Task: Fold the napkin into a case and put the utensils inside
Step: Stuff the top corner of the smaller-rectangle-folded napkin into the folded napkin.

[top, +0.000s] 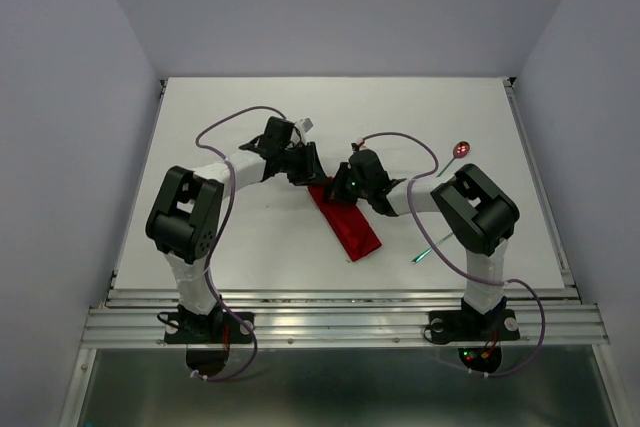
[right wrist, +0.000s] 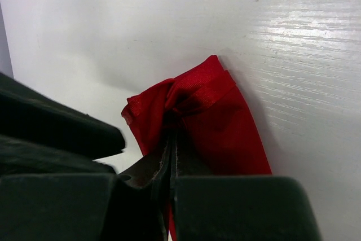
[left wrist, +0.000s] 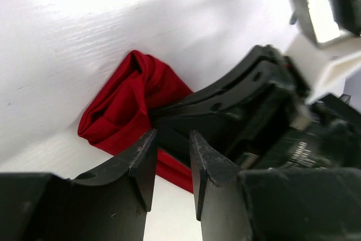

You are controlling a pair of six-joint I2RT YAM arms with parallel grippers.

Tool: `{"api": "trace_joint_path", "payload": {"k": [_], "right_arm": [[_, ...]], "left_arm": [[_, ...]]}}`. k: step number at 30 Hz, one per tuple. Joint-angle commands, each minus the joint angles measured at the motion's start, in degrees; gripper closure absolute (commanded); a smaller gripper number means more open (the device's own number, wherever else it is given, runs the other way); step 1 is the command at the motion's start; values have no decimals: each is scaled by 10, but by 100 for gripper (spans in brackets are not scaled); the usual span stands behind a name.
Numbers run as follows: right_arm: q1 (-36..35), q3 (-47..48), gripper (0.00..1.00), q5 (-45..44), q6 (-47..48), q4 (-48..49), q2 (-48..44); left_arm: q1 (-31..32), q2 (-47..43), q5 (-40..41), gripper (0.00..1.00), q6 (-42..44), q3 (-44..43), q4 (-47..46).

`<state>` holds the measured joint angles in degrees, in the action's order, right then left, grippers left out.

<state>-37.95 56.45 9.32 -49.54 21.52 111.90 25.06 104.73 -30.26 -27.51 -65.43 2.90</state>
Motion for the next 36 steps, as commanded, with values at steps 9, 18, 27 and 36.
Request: {"api": "trace_joint_path", "payload": {"k": [9,18,27,36], "right_arm": [[-4,5,99,3,1,12,-34],[-4,-15,99,-57,42,-55,-105],[43,19,99,-151,93,-189,-103],[49,35,99,-125,112,-206,-43]], "left_arm": [[-28,-59,-9,100,8,-8,4],[-30,-56,10,100,11,35,6],[-29,-55,20,100,14,53,5],[-22,-37,16,100,19,42,3]]}}
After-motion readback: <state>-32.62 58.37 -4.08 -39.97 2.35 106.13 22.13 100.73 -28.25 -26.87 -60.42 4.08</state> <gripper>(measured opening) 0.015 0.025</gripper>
